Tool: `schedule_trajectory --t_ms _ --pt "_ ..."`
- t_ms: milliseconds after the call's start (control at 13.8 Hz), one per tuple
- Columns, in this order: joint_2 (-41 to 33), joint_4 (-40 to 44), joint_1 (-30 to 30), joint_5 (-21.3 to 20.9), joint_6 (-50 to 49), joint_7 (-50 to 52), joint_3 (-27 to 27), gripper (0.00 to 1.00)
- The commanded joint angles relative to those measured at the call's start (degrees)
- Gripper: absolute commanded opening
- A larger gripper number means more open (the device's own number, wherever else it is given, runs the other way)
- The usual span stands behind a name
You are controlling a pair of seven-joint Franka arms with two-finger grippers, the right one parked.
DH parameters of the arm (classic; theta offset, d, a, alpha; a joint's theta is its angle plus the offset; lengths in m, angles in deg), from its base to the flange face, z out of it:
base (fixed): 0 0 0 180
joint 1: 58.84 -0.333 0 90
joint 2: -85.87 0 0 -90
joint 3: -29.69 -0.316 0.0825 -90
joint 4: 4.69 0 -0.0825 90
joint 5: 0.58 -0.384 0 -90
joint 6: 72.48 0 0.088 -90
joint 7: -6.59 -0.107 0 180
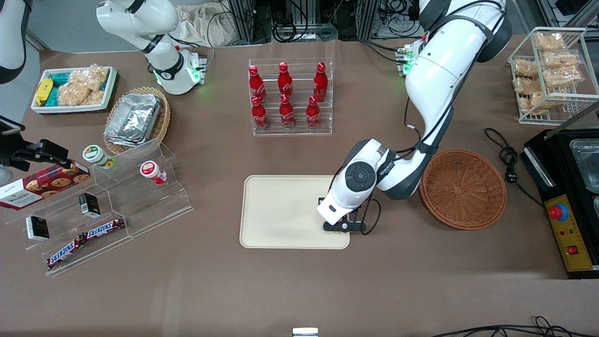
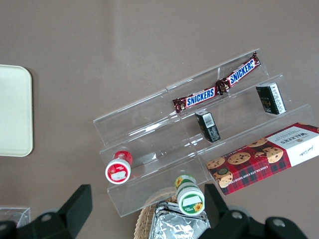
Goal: Place sandwich from basket to tray
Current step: 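Lower the sandwich onto the tray and open the left gripper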
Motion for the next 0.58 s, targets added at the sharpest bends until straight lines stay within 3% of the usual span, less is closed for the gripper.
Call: schedule_trajectory --t_ms 0,217,506 --pt "-0.47 1.33 0.79 -1.08 -0.74 2.67 -0.84 0.99" --pt "-3.53 1.85 0.17 -0.99 -7.22 2.77 -0.85 0.99" --pt "-13.98 2.20 -4.29 -1.08 -17.77 2.07 -0.94 0.99"
